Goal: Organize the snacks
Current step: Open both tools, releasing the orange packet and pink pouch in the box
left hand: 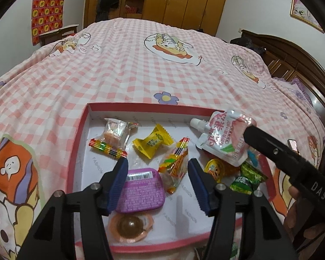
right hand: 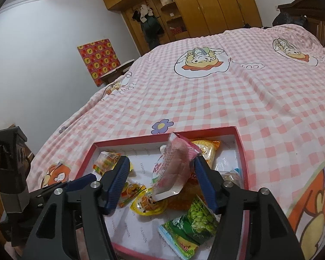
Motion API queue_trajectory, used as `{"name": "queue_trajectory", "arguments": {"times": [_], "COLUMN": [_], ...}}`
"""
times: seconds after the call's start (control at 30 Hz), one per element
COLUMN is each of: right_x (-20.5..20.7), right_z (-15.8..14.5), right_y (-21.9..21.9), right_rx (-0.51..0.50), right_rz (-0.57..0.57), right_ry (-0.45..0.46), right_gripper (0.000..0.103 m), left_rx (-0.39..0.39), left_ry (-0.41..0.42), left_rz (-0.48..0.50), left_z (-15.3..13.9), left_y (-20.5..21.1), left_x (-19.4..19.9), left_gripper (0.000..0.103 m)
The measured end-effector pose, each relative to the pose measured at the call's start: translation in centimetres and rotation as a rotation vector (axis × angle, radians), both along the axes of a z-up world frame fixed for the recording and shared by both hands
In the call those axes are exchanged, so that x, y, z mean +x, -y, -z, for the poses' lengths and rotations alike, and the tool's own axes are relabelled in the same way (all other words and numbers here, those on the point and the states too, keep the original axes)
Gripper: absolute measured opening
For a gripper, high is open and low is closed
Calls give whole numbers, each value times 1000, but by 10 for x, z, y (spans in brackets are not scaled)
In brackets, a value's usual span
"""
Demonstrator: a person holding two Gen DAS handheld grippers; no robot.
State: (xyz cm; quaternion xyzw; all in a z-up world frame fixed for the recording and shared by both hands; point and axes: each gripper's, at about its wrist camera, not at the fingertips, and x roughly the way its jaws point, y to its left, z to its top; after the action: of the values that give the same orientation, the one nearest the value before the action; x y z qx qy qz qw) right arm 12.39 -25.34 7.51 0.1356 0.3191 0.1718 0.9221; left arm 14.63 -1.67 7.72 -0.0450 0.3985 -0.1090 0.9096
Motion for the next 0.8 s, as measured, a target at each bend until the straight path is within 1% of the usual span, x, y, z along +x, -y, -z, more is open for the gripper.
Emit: {"name": "queue_trajectory", "arguments": {"times": [0.4,0.8], "right_x": [-25,-57], "right_z": [-5,-8], "right_y": [9,8], "right_rx": [2,-28], "right_rz": [0,-13], "right_ry": [-6,-12], "right_gripper": [63,63], "left_rx": [-1,-9], "left_ry": [1,1], "left_rz": [3,12], "left_z": [-8,-11], "left_y": [-5,-8], "left_x": [-29,-60], "left_gripper": [60,60]}}
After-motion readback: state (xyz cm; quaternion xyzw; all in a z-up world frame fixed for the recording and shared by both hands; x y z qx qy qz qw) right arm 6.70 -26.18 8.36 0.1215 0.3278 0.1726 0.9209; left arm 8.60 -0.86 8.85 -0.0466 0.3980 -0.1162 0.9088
